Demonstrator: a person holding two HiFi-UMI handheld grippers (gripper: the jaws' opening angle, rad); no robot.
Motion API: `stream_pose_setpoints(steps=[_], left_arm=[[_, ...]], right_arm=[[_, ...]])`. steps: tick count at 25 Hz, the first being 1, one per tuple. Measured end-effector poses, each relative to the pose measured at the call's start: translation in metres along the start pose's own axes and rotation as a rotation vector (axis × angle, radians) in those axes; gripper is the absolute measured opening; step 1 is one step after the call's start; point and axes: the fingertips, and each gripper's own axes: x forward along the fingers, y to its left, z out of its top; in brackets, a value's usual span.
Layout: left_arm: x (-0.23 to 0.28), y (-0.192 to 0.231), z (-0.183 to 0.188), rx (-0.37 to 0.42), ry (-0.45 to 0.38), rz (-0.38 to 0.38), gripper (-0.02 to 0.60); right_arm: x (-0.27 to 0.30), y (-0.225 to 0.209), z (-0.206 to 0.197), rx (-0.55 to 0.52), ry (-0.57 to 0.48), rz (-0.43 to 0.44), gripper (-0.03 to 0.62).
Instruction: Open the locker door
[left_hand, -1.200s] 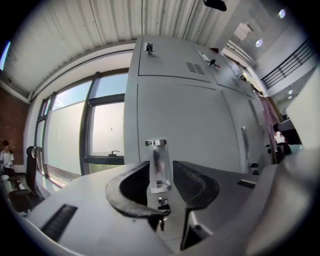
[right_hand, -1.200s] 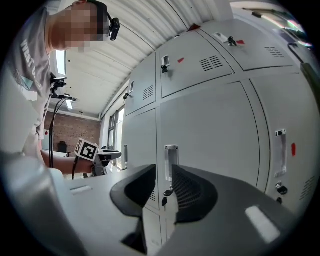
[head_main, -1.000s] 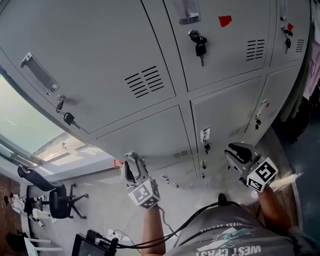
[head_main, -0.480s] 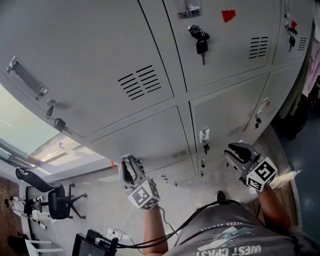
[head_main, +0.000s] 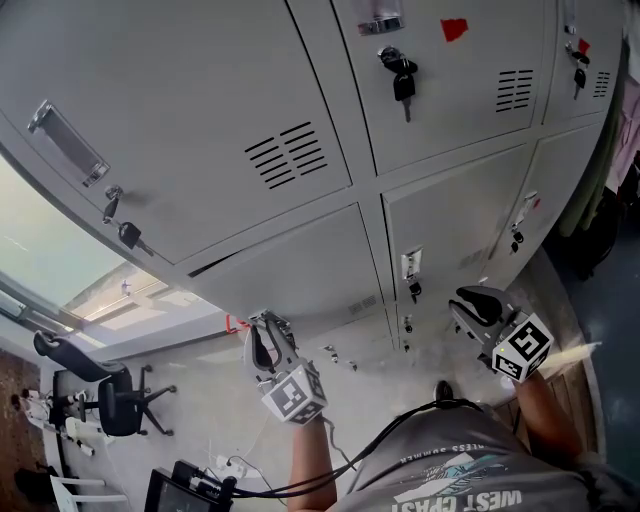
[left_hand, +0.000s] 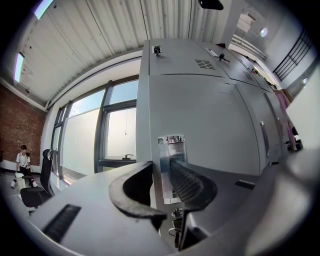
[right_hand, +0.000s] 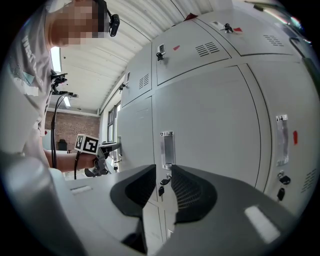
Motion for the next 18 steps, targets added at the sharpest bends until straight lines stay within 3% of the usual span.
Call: stream_pose_setpoints(steps=[18], left_arm=[[-0.057,-0.009,0.007,0.006,-0.017,-0.052,0.1]], right_arm=[[-0.027,0.01,-0.013,0.015,0.011,-0.031,0.086]])
